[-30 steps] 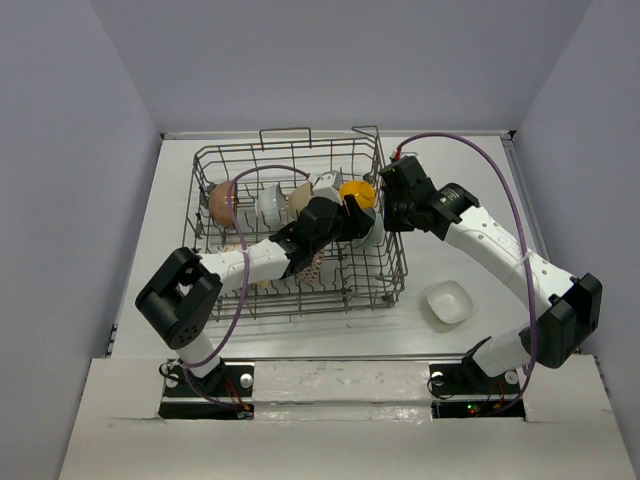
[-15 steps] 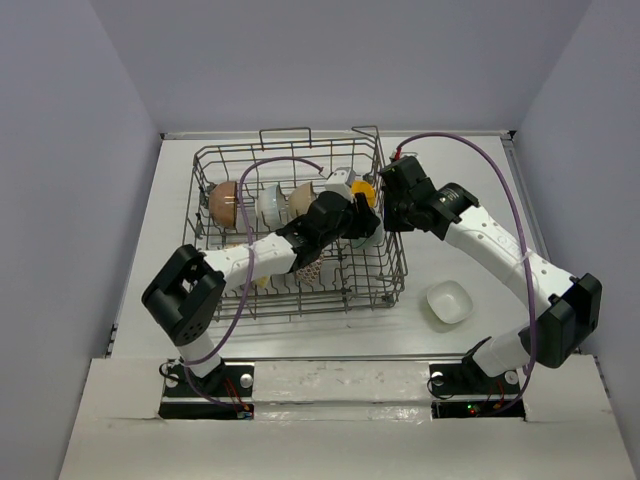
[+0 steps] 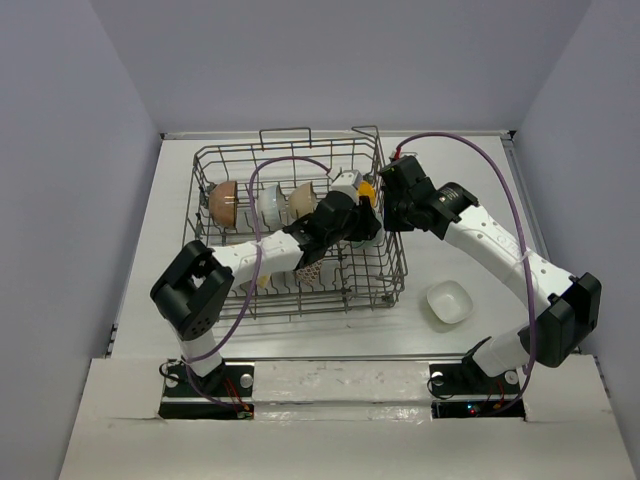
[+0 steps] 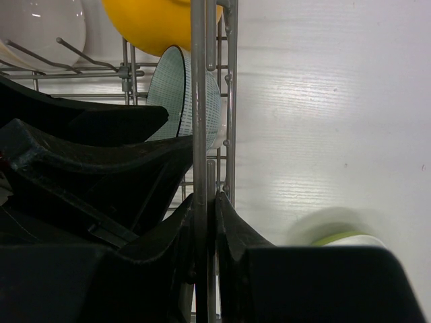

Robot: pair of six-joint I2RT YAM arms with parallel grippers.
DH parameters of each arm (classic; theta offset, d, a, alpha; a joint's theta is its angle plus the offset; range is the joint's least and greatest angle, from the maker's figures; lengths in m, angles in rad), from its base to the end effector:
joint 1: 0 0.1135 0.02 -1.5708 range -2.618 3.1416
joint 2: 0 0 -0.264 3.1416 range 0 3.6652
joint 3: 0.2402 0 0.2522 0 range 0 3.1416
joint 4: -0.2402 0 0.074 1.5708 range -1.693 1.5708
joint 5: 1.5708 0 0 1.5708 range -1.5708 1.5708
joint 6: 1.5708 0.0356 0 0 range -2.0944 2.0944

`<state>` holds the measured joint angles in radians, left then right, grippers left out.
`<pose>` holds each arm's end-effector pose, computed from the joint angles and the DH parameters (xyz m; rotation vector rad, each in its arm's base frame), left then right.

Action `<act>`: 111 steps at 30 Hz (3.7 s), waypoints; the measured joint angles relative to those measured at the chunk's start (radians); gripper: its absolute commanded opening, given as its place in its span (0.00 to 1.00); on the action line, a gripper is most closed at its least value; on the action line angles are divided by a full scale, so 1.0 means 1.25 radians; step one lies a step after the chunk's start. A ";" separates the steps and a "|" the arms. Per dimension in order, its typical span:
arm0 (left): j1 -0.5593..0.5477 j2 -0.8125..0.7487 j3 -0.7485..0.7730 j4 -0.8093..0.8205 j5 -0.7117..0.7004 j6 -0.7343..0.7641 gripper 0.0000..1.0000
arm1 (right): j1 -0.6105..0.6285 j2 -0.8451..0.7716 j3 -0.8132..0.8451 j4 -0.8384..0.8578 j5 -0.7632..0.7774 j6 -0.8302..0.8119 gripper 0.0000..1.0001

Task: Load the bowls into the dish rack
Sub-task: Place the upside down bowl on the dish rack.

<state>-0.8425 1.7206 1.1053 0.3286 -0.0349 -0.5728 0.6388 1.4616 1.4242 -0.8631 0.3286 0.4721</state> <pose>0.2666 -0.2971 0.2512 0.2391 1.9530 -0.9302 0.2518 0.1727 0.3423 -0.0618 2.4082 0.1029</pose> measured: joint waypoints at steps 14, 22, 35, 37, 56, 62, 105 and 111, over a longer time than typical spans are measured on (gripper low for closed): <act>-0.011 0.014 0.049 -0.046 0.018 0.011 0.06 | 0.001 0.000 0.000 0.000 0.001 0.000 0.07; -0.010 0.010 0.041 -0.042 0.014 -0.014 0.04 | 0.001 0.000 0.000 0.000 0.002 0.000 0.07; 0.035 -0.113 -0.147 0.118 0.042 -0.157 0.00 | 0.002 0.000 0.000 0.001 0.002 0.002 0.07; 0.037 -0.120 -0.161 0.129 0.041 -0.173 0.00 | 0.002 0.000 0.000 0.001 0.002 0.002 0.07; 0.043 -0.147 -0.159 0.075 -0.009 -0.235 0.00 | 0.002 0.001 0.000 0.002 0.002 0.003 0.07; 0.043 -0.147 -0.147 0.048 -0.026 -0.243 0.00 | 0.002 0.002 0.000 0.003 0.001 0.003 0.07; 0.043 -0.159 -0.171 0.055 -0.075 -0.284 0.15 | 0.003 0.004 0.000 0.008 0.000 0.003 0.07; 0.043 -0.169 -0.184 0.061 -0.082 -0.285 0.17 | 0.003 0.004 0.000 0.008 -0.001 0.003 0.07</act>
<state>-0.7891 1.5093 0.8753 0.4049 -0.1379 -0.9291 0.6422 1.4666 1.4246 -0.8536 0.3275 0.4759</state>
